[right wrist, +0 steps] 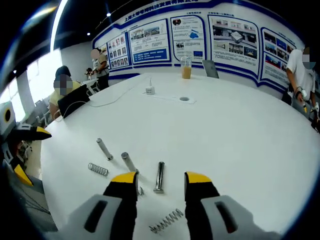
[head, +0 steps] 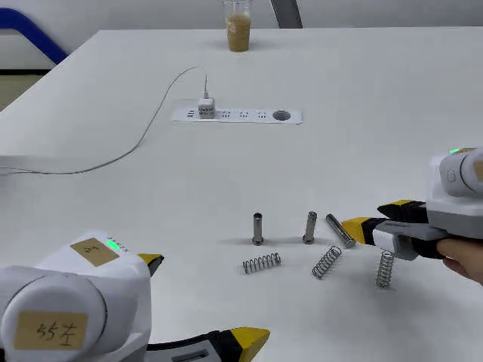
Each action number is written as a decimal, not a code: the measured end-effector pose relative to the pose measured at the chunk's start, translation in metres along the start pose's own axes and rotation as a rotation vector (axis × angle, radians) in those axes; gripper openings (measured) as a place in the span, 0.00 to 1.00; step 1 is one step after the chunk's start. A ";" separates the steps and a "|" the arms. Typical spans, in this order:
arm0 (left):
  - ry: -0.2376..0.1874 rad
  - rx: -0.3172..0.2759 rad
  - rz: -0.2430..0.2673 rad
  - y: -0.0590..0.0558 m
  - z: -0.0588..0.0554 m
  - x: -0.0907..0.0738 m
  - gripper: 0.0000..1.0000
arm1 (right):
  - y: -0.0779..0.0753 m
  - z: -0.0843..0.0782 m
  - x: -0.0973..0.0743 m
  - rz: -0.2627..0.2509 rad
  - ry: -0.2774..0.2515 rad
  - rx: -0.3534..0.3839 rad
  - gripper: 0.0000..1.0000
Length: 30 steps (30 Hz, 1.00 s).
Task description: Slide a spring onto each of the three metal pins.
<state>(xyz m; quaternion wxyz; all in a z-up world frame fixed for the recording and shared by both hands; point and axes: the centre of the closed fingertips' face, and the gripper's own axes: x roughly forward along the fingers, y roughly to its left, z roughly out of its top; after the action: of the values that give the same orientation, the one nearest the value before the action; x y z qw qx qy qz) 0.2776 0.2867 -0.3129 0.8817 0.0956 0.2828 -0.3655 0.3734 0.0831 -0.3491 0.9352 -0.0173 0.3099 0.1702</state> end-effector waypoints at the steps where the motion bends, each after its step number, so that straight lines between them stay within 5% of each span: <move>1: 0.001 0.000 0.001 0.000 0.000 0.000 0.88 | 0.000 0.000 0.002 0.001 0.001 0.000 0.37; 19: 0.023 -0.004 -0.005 0.002 -0.007 0.005 0.86 | 0.002 -0.008 0.052 0.010 0.068 -0.005 0.27; 30: 0.024 -0.006 -0.001 0.005 -0.007 0.003 0.86 | 0.005 -0.017 0.065 0.003 0.121 -0.030 0.21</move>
<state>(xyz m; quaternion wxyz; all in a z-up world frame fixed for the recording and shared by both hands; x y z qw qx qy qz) 0.2797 0.2912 -0.3210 0.8782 0.0971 0.2946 -0.3640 0.4109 0.1055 -0.4006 0.9141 -0.0413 0.3635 0.1751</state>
